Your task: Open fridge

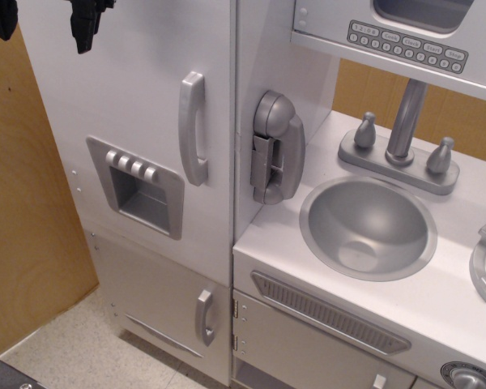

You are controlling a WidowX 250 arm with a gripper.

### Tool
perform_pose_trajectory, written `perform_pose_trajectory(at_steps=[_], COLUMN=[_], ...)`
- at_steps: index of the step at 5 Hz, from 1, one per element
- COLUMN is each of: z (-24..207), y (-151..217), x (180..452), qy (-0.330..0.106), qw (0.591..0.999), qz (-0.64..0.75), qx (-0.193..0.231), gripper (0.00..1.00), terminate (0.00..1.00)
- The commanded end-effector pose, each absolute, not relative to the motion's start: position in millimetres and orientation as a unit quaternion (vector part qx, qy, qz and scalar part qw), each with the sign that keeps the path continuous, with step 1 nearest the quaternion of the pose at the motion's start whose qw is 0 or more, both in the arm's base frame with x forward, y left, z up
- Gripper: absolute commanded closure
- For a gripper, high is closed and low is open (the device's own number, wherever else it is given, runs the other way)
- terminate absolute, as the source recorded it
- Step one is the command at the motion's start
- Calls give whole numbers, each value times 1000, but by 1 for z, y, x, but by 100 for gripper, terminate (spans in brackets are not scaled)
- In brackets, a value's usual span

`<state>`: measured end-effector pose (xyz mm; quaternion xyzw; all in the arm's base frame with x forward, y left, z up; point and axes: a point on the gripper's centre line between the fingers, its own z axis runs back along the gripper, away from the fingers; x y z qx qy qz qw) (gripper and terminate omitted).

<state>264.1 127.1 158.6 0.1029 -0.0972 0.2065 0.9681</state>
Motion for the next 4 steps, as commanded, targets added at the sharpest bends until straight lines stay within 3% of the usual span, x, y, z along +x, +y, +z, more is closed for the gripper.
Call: perform_pose_trajectory(at_steps=[1,2,4], z=[159,143,127], y=[127,107,75], x=[264,266,275], qy=[-97,-65,-86], qw=[968,991,996], qz=[207,104,-10], qx=[103,57,7], gripper=[0,0,0], terminate=[0,0,0])
